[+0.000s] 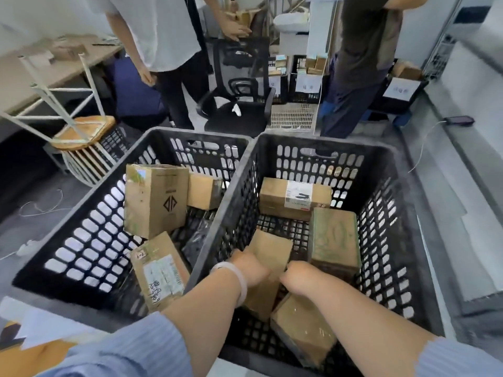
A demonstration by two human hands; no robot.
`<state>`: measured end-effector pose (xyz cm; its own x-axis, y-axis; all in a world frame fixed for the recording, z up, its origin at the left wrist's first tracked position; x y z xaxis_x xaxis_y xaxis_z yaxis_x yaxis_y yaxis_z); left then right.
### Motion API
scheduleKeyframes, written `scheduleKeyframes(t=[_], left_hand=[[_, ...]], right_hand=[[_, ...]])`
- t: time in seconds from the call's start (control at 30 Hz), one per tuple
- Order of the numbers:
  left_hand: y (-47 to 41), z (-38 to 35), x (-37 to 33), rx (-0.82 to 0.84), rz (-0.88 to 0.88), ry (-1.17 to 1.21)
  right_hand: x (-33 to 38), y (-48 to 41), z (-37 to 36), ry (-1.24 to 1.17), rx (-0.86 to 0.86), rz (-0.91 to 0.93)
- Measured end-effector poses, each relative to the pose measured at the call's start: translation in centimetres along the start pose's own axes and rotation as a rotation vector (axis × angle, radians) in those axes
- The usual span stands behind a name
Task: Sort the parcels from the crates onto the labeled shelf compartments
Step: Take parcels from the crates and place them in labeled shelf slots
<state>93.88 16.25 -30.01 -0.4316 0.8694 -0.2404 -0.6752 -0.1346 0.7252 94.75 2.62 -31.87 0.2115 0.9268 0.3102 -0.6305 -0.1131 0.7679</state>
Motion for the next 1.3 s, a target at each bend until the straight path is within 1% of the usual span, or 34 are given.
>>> scheduleKeyframes(t=[0.03, 0.1, 0.17, 0.23, 0.27, 0.3, 0.37, 0.43, 0.57, 0.67, 0.73, 0.8, 0.9, 0.97, 1.0, 1.03, 1.07, 1.1, 1.17, 1.2, 1.23, 1.3], left_hand=[[-0.1, -0.2, 0.2, 0.016, 0.023, 0.017], [-0.1, -0.4, 0.3, 0.036, 0.051, 0.059], [-0.3, -0.5, 0.1, 0.023, 0.035, 0.075], [-0.4, -0.4, -0.1, 0.004, 0.003, 0.088], [-0.4, -0.4, -0.2, -0.001, -0.006, 0.098], [-0.2, -0.4, -0.3, -0.003, -0.010, 0.116], [0.0, -0.2, -0.5, -0.029, -0.038, 0.191], [0.3, 0.4, -0.9, -0.095, -0.100, 0.299], [2.9, 3.2, -2.7, -0.274, -0.338, 0.513], [5.3, 5.1, -4.1, -0.397, -0.449, 0.519], [6.6, 6.1, -5.0, -0.441, -0.492, 0.534], [7.8, 7.2, -5.8, -0.433, -0.500, 0.594], [8.7, 8.7, -6.6, -0.385, -0.535, 0.694], [8.8, 9.5, -6.8, -0.314, -0.581, 0.833], [8.8, 9.8, -6.6, -0.256, -0.597, 0.932], [9.0, 9.9, -6.6, -0.193, -0.613, 1.025], [9.3, 9.9, -6.7, -0.132, -0.636, 1.103], [9.6, 9.9, -6.8, -0.082, -0.657, 1.149], [9.9, 9.6, -7.1, -0.008, -0.686, 1.208], [10.0, 9.5, -7.3, 0.023, -0.696, 1.231], [9.9, 9.5, -7.3, 0.037, -0.697, 1.236], [9.9, 9.4, -7.4, 0.011, -0.694, 1.198]], right_hand=[[-0.1, 0.1, -0.3, -0.056, 0.007, -0.037], [-0.2, 0.1, -0.7, -0.036, 0.054, -0.084], [-0.6, -0.2, -0.8, -0.045, 0.045, -0.104], [-1.2, -0.1, -0.5, -0.119, 0.042, -0.134], [-1.4, 0.1, -0.7, -0.193, 0.049, -0.124], [-1.4, 0.6, -0.7, -0.233, 0.037, -0.085], [-1.4, 0.1, 0.2, -0.244, -0.052, 0.002], [-1.4, 0.8, 1.4, -0.366, -0.108, 0.059], [0.5, 5.8, 5.1, -0.644, -0.258, 0.227], [1.1, 9.5, 7.3, -0.817, -0.397, 0.348], [1.7, 12.0, 8.4, -0.835, -0.493, 0.423], [2.6, 14.1, 9.4, -0.800, -0.559, 0.492], [3.5, 15.9, 10.5, -0.761, -0.591, 0.536], [2.7, 17.0, 12.1, -0.704, -0.717, 0.498], [1.8, 17.4, 13.2, -0.704, -0.793, 0.459], [0.6, 17.6, 14.2, -0.740, -0.825, 0.411], [-0.4, 17.2, 14.8, -0.805, -0.798, 0.364], [-1.2, 16.6, 15.0, -0.877, -0.710, 0.335], [-1.7, 15.2, 14.3, -1.048, -0.475, 0.339], [-1.8, 14.7, 13.7, -1.140, -0.387, 0.361], [-1.8, 14.4, 13.3, -1.212, -0.341, 0.382], [-1.9, 14.3, 12.7, -1.221, -0.363, 0.405]])
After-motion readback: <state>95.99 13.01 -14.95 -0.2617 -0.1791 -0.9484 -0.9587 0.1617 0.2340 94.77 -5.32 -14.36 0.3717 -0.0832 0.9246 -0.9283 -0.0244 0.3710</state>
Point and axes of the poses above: each hand's wrist, its own y-axis away from the middle knuckle, its own z-axis out of the back of the hand, x = y × z, the point moved 8 cm from there along -y, towards the middle knuckle, and after that the axes turned 2 degrees about x, right-handed, at the moved point
